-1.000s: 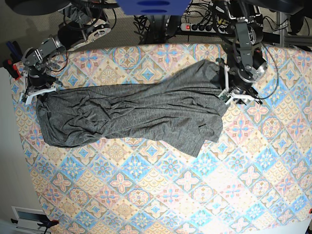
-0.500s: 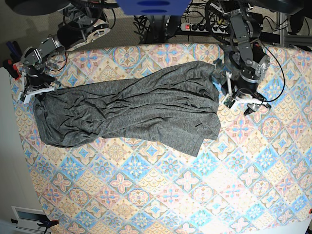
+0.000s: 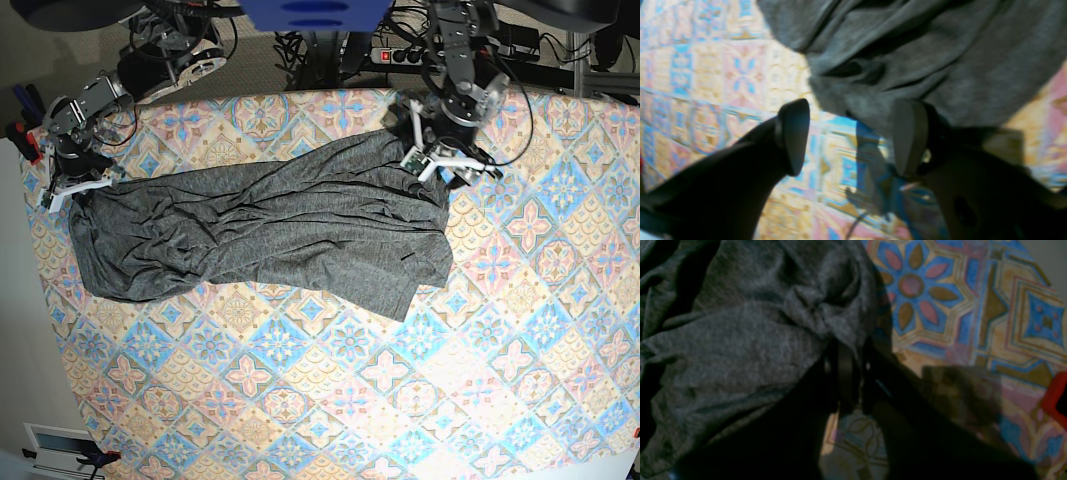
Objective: Layout the t-shirt on the table in an organized manner, then fold the t-shirt properly
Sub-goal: 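Release and regrasp the shirt edge with the left gripper near the table edge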
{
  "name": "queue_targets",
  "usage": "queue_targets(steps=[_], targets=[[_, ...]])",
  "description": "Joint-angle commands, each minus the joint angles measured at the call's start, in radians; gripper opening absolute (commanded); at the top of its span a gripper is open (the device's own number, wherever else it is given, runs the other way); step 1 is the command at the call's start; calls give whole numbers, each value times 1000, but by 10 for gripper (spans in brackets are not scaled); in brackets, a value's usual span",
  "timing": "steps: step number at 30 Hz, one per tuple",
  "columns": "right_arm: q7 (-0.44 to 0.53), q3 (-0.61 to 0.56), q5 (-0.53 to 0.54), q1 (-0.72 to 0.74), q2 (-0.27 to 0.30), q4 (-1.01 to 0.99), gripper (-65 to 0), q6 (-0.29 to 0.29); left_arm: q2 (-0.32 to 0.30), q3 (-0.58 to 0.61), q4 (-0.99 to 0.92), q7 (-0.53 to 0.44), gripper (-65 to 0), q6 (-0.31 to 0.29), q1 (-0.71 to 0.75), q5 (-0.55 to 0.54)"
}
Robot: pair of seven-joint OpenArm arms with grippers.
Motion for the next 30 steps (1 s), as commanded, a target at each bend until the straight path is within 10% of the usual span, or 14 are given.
queue_targets(steps=[1,17,30], targets=[[9,-1,3,10,17,10,-650,-6,16,-3,18,-7,-270,12,17,-6],[9,-2,2,10,17,7,-650,-6,21,-73,15,130,-270,12,117,-491],[9,-2,2,8,17,7,-650,-6,-14,-192,12,197,-270,12,77,-560]])
